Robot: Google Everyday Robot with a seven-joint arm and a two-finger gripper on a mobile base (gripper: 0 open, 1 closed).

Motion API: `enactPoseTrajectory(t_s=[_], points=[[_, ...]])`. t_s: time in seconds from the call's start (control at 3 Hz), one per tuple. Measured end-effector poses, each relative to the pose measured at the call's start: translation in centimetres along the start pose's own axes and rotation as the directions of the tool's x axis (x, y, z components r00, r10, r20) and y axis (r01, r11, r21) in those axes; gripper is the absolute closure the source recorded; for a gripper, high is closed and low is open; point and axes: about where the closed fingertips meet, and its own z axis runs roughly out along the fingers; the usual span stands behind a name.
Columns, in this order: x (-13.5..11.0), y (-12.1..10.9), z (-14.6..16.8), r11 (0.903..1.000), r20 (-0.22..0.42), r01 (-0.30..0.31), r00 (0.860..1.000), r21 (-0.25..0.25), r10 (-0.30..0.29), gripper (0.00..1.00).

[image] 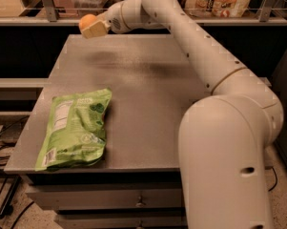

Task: Move orange near green rice chip bag

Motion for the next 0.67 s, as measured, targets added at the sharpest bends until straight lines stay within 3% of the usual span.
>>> enactPoseTrajectory(t_s=[0.33, 0.67], points=[[-2.0, 2.4, -5.8, 0.999, 0.018, -0.016, 1.0, 0.042, 0.015, 1.0], [0.2, 4.2, -5.1, 0.9996, -0.026, -0.022, 0.999, 0.016, 0.023, 1.0]])
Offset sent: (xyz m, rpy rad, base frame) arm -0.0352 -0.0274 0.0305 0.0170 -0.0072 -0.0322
